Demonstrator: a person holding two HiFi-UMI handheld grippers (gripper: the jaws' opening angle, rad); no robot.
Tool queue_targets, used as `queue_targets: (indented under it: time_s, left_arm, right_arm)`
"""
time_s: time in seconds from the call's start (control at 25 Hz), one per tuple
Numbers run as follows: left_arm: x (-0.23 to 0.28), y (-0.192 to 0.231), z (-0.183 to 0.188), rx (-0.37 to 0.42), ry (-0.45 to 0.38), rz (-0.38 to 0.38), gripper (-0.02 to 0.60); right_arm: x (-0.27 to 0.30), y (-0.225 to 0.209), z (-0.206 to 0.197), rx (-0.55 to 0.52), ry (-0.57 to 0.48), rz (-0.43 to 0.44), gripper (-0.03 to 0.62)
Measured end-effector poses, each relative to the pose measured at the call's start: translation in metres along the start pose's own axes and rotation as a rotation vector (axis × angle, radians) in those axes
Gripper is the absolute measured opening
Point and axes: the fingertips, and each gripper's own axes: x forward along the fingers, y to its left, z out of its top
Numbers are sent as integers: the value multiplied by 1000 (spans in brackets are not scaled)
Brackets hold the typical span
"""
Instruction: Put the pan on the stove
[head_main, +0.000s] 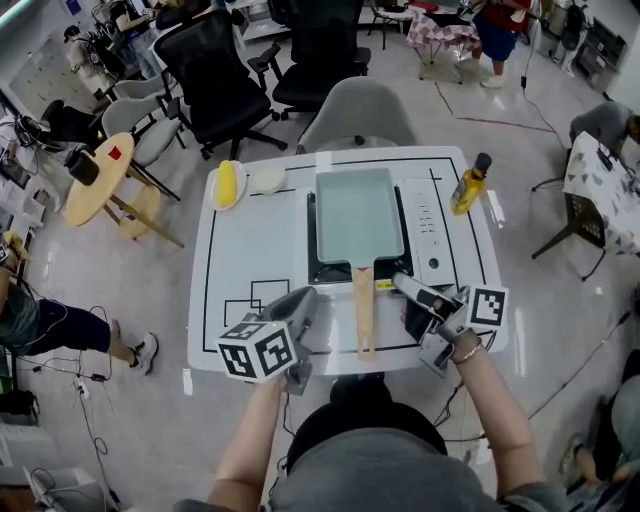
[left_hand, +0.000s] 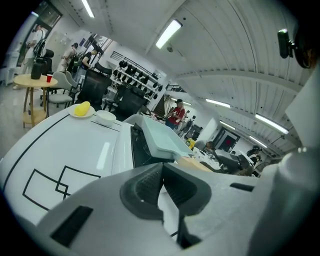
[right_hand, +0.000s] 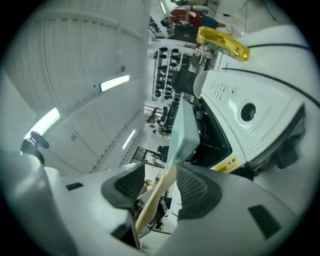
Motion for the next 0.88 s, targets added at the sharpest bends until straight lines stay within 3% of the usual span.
queue_targets:
  time_s: [0.2, 0.4, 0.48, 0.6, 0.88]
  left_arm:
    - [2, 3, 4, 57, -19, 40, 6]
    - [1, 1, 9, 121, -38, 69, 6]
    - [0, 1, 11, 151, -47, 83, 6]
    - [-2, -1, 14, 189, -64, 99, 6]
    - [-8, -3, 19, 222, -92, 127, 6]
  right_arm:
    - [-11, 12, 5, -190, -47, -97, 142]
    - [-25, 13, 8, -449, -78, -273, 98]
    - [-27, 15, 10, -537, -96, -312, 51]
    - [-32, 16, 13, -607, -135, -358, 5]
    - [-41, 23, 11, -719, -185, -406, 3]
